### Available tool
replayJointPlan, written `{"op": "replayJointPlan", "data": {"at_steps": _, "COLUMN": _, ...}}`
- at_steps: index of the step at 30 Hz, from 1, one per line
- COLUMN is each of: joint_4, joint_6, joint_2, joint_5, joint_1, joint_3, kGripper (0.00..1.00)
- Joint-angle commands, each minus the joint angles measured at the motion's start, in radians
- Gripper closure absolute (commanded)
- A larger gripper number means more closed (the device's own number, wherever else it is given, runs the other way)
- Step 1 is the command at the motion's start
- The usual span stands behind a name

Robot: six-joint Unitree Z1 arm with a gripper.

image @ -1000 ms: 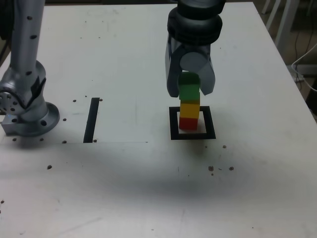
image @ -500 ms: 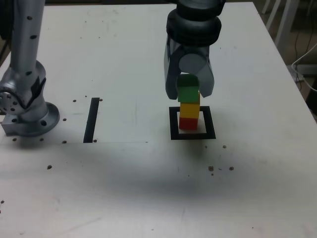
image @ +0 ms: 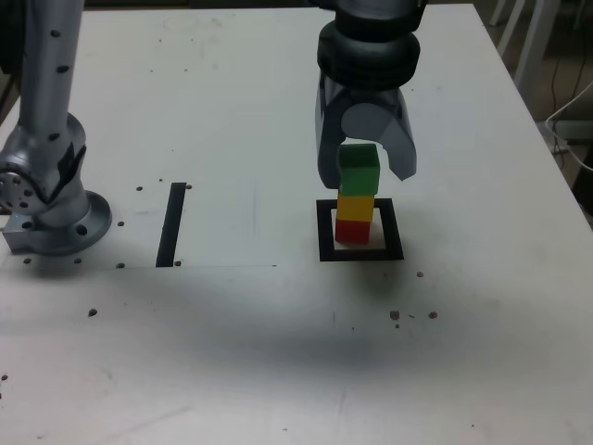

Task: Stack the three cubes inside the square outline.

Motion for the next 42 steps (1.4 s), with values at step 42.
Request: {"op": "replayJointPlan", "data": {"at_steps": 42, "joint_4": -0.025, "joint_6": 0.107, "joint_2": -0.290, "joint_5": -0.052, "joint_1": 0.002, "joint_3": 0.211, "kGripper": 0.01}}
